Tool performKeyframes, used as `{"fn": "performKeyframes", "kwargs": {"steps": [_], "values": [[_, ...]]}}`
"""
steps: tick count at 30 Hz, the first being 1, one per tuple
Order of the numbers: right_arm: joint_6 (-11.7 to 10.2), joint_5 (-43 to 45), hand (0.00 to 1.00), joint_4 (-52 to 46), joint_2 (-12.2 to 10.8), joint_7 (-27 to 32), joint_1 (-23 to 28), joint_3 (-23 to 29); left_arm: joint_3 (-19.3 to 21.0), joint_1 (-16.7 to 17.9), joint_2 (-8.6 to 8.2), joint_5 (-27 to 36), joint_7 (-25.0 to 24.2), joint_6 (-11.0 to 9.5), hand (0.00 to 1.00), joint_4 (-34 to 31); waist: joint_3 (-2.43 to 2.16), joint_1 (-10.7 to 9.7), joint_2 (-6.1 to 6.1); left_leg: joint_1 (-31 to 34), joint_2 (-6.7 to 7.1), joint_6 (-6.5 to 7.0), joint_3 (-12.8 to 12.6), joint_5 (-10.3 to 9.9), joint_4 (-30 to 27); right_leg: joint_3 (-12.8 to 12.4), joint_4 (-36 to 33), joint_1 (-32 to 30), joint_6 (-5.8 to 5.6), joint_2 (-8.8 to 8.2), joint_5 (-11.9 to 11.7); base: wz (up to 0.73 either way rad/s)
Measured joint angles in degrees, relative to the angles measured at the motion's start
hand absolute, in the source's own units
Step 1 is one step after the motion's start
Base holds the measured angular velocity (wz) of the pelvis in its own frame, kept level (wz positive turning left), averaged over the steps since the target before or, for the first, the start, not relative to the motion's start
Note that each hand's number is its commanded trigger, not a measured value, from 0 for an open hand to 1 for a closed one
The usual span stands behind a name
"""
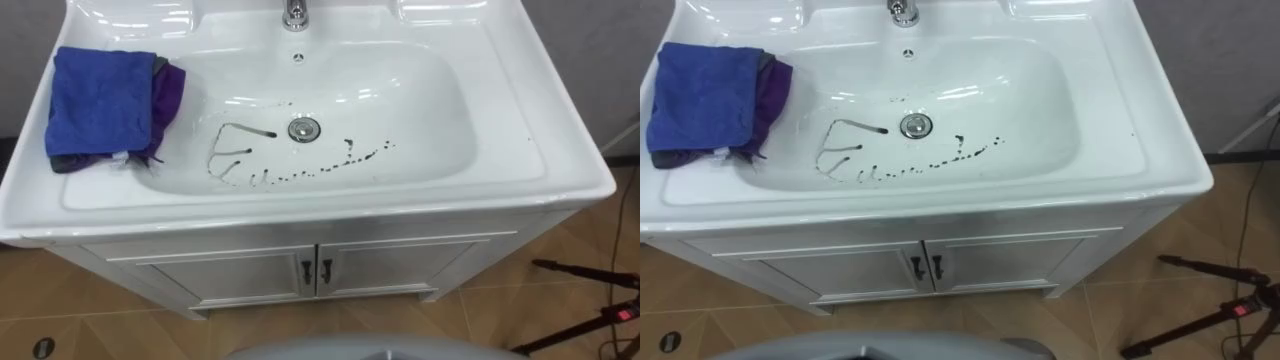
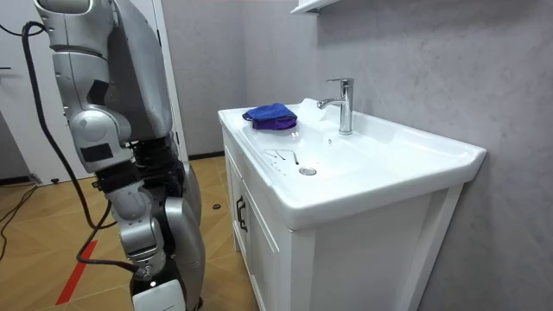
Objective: Wipe basin
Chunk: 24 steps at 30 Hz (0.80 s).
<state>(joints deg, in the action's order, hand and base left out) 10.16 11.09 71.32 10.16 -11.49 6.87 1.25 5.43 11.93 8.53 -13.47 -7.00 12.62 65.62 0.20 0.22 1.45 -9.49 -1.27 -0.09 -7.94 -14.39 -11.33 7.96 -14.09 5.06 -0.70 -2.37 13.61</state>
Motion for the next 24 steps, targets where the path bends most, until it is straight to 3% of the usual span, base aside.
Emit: {"fn": "performKeyframes", "kwargs": {"steps": [7,24], "values": [[1.23,0.32,0.00,-0.03,-0.07,-0.96,-0.01,-0.05,-0.04,-0.12,0.01,-0.14,0.00,0.25,0.00,-0.03,0.04,-0.04,-0.11,0.19,0.00,0.00,0.06,0.00,0.06,0.07,0.15,0.02,0.00,0.00,0.00,0.00],[1.18,0.34,0.00,-0.01,-0.17,-1.68,-0.03,-0.01,0.17,-0.02,0.06,-0.21,1.31,0.66,0.00,0.01,0.17,0.11,0.09,0.06,0.01,0.00,0.21,0.00,0.04,0.06,0.30,0.05,0.00,0.07,0.01,0.00]]}}
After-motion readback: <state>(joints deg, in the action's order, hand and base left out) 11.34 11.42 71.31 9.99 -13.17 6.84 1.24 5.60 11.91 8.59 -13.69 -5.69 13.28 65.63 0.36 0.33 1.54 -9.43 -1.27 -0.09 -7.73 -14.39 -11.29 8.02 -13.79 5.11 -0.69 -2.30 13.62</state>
